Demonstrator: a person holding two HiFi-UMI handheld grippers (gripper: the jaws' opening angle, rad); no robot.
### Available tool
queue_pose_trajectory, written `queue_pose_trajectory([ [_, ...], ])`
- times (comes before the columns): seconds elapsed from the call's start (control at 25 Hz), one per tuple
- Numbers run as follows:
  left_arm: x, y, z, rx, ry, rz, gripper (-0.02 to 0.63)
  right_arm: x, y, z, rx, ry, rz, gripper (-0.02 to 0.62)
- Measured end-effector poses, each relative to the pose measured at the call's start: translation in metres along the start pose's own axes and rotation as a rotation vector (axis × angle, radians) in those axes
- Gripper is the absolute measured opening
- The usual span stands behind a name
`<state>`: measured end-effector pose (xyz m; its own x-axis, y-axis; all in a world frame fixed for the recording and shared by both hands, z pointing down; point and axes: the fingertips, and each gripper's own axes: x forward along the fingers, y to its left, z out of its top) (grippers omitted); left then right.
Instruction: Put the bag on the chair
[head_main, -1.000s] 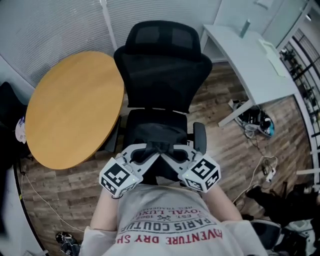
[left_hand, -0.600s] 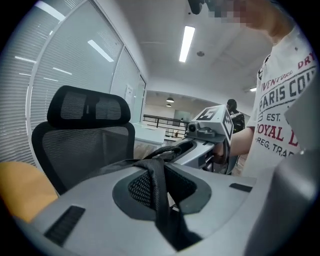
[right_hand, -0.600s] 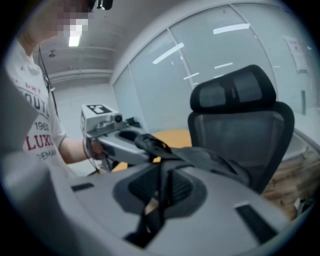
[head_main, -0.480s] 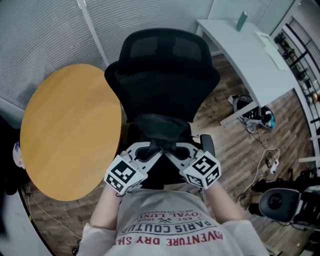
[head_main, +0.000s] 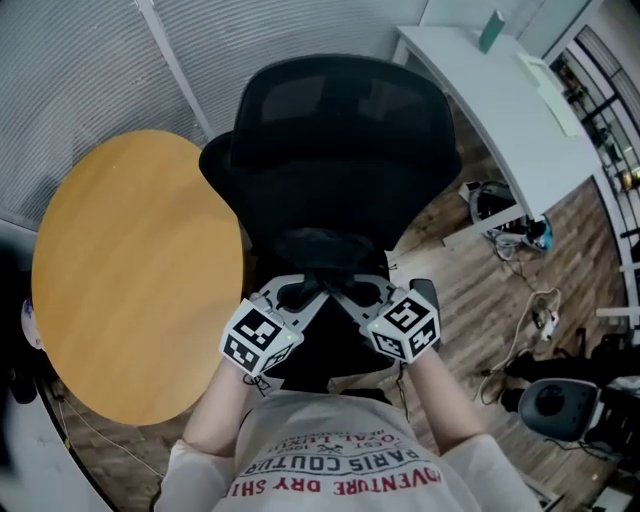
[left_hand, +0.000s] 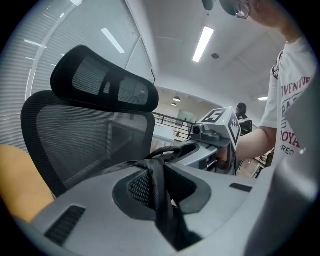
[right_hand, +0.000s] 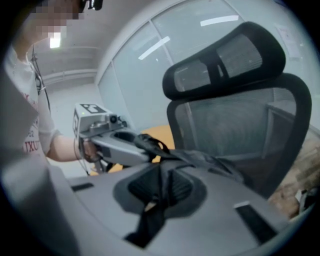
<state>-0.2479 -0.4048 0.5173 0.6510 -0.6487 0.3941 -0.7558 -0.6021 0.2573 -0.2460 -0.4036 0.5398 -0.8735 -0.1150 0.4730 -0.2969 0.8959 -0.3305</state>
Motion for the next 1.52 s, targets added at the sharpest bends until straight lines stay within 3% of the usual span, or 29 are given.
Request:
queue_pose_trajectory([
  [0.2,0.018,0.006,-0.020,-0.036,0.025,-0.021,0.072,0.008,-0.018,-0.019,0.042,0.015,-0.013,0.051],
  [0.44,0.026,0.016,-0.021,-0.013,0.014,-0.015,0.073,0.015,-0.031,-0.018,0.057,0.007,-0.035,0.051],
  [0.64,0.040,0.020,-0.035,-0.055,-0.009,-0.027,0.072,0.017,-0.047,-0.030,0.042,0.032,-0.106,0.052],
  [1.0,0.068,0.032,-0.081,-0.167,0.057,-0.003,0.072,0.023,-0.071,-0.061,0.071,0.095,-0.167,0.052],
  [1.16,0.074,0.036,-0.083,-0.225,0.014,0.008,0.082,0.025,-0.076,-0.065,0.101,0.092,-0.201,0.054],
  [1.28,0.073,0.040,-0.088,-0.251,-0.011,0.045,0.125,0.025,-0.077,-0.067,0.104,0.077,-0.261,0.092],
  [1.52,0.067,0.047,-0.093,-0.201,0.004,0.143,0.174,0.017,-0.081,-0.071,0.140,0.065,-0.346,0.210],
])
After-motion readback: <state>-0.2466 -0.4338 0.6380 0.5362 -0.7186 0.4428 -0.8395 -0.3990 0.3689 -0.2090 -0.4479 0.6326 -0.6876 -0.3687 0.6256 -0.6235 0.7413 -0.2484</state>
